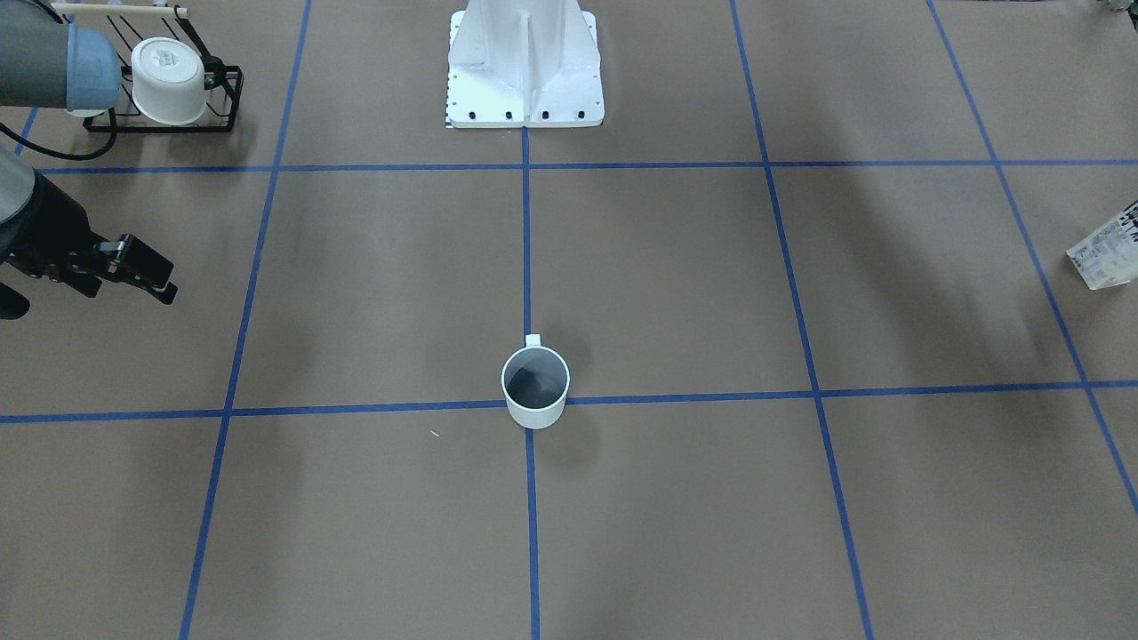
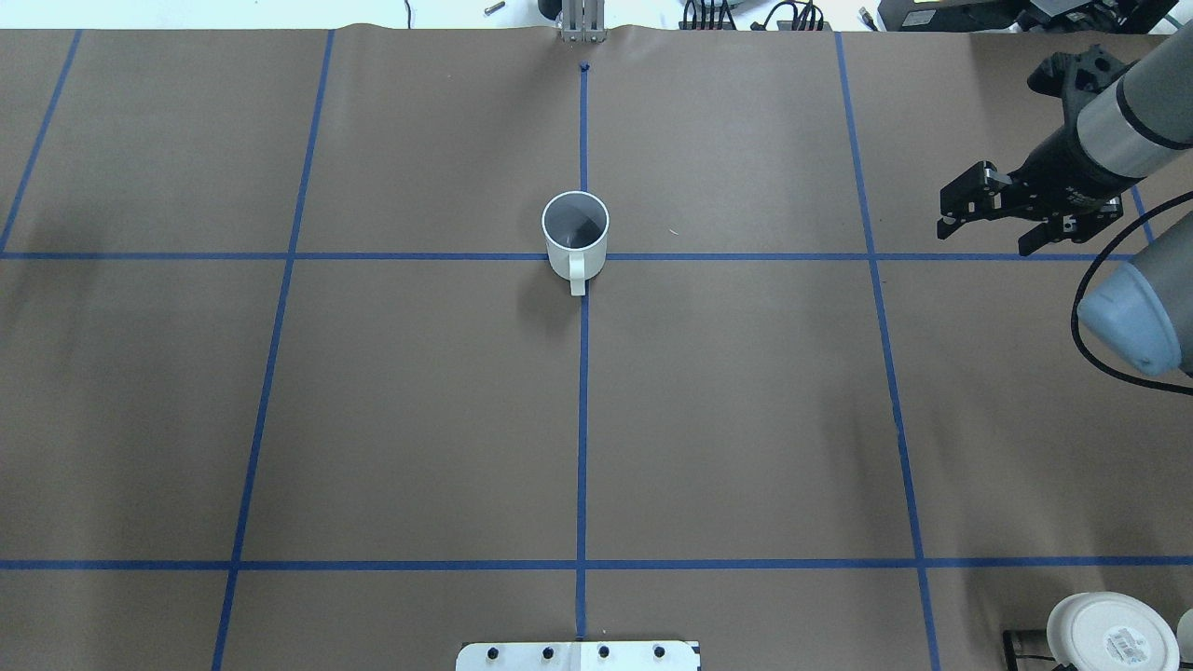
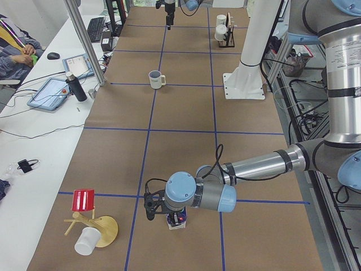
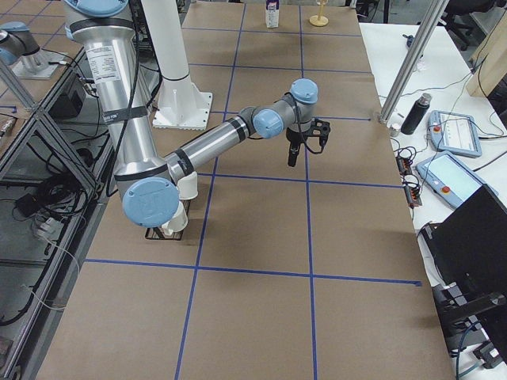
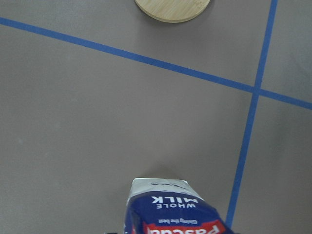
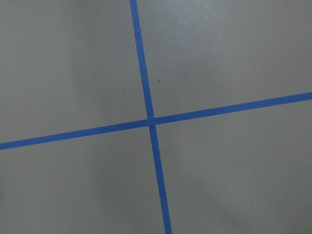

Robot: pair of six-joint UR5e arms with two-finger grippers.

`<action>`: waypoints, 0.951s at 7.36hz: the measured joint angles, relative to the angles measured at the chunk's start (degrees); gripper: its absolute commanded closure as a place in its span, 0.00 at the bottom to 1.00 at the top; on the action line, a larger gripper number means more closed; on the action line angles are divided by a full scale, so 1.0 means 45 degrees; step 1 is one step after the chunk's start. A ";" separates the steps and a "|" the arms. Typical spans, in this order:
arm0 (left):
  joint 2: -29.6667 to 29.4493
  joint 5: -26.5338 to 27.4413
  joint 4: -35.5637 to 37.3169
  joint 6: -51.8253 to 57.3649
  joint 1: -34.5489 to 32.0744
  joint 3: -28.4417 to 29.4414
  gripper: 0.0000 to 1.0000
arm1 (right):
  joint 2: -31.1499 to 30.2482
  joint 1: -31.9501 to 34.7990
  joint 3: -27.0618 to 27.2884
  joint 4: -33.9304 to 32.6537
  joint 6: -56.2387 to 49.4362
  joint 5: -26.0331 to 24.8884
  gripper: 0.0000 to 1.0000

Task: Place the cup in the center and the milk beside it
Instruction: 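Retract the right arm while the left gripper grasps the milk carton, then carry the milk carton with the left gripper beside the white mug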

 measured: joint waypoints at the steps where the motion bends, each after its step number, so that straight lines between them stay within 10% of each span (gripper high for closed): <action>1: -0.0149 -0.0122 0.0030 -0.0075 0.0007 -0.0250 1.00 | -0.0049 0.0009 0.0043 0.0002 -0.0003 -0.0009 0.00; 7: -0.5904 0.0188 0.2910 -0.3276 0.3145 -0.1526 1.00 | -0.0996 0.0102 0.0742 0.0041 -0.0129 -0.0105 0.00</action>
